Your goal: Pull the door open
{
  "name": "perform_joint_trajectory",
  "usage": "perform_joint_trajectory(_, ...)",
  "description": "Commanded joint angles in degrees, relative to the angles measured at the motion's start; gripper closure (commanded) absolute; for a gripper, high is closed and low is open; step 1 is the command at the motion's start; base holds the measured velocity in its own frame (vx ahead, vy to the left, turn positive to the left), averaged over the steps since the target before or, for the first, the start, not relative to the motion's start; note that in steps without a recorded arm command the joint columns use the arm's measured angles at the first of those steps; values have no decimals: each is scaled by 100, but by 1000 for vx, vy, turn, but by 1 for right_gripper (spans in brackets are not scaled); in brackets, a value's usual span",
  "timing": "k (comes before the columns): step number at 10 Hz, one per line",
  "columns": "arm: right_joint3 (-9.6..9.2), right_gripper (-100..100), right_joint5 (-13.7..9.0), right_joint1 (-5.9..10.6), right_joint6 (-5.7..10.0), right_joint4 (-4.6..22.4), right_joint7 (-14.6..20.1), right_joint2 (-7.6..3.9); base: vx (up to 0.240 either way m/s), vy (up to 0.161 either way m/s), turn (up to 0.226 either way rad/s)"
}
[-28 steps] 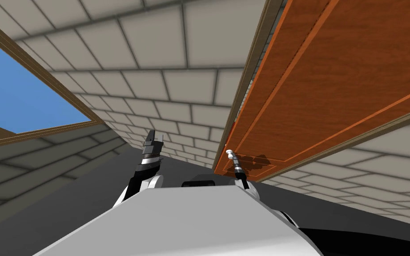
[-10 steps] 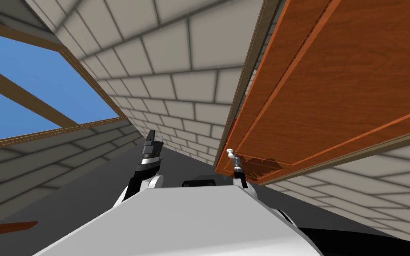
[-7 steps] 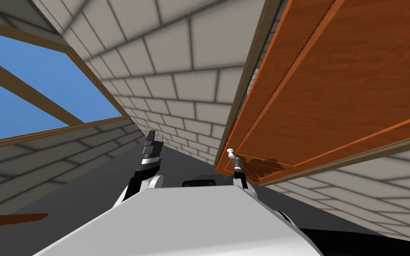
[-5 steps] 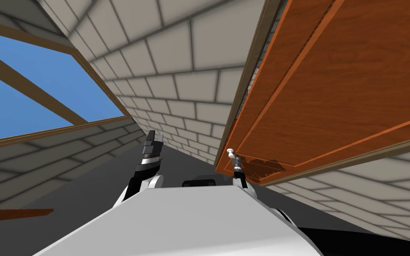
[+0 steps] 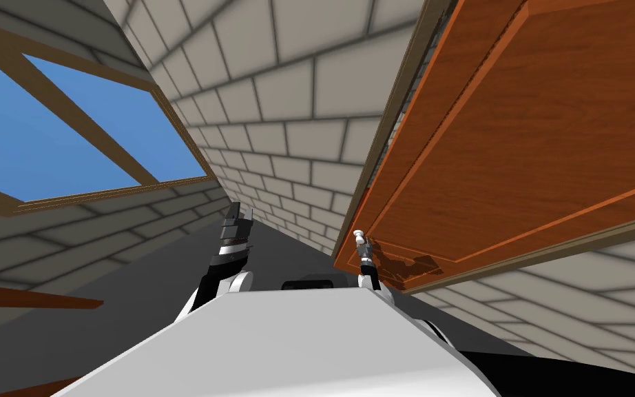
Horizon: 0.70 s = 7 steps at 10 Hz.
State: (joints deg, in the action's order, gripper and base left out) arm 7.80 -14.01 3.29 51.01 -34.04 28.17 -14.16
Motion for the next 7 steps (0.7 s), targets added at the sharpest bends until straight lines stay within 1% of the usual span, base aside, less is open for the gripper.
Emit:
perform_joint_trajectory(1, -31, -100, -107, -14, -47, -91, 286, 41, -71, 11, 54)
perform_joint_trajectory(2, -52, -100, -183, -4, -61, -109, 451, 68, -80, 0, 61)
perform_joint_trajectory(3, -52, -100, -183, -4, -61, -109, 488, 68, -56, -3, 15)
perform_joint_trajectory(5, -97, -100, -350, 20, -93, -146, 859, 129, -68, -15, 48)
perform_joint_trajectory(6, -97, -100, -350, 20, -93, -146, 906, 129, -59, -6, 30)
perform_joint_trajectory(7, -121, -100, -439, 32, -110, -167, 1125, 161, -63, -4, 42)
